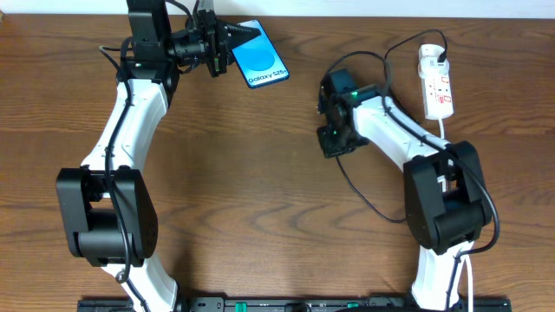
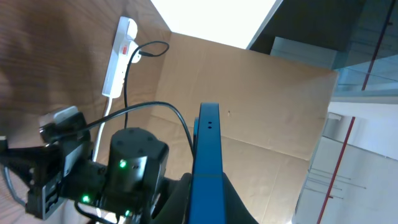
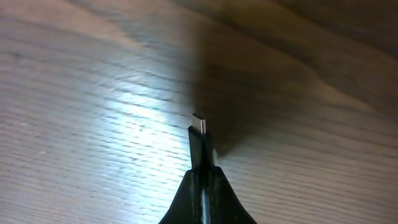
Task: Plug charger to phone and switch on socket
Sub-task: 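Lower the right gripper onto the black cable's USB-C plug and grasp it, then lift the cable plug and carry it left toward the phone's bottom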
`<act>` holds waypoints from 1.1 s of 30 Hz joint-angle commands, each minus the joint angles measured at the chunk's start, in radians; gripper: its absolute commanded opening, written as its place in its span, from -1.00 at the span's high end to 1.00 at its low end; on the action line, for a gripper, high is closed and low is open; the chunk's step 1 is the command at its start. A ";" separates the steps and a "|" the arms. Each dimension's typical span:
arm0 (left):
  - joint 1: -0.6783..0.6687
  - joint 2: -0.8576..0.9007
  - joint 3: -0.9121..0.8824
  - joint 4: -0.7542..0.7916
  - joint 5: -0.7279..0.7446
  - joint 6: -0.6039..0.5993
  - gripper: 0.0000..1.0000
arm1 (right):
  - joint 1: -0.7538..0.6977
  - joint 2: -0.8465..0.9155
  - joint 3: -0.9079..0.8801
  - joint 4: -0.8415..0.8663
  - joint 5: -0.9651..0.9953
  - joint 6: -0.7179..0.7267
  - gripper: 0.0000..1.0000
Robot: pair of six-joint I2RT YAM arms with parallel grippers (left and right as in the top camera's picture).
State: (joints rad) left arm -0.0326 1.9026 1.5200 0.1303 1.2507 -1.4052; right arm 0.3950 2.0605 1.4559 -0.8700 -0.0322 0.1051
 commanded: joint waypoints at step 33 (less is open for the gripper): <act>0.008 -0.025 0.038 0.005 0.019 0.018 0.85 | 0.035 -0.018 -0.194 0.143 -0.031 0.019 0.68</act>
State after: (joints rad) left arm -0.0326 1.9026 1.5200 0.1303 1.2507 -1.4052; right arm 0.4248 2.0068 1.3067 -0.7227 -0.0296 0.1020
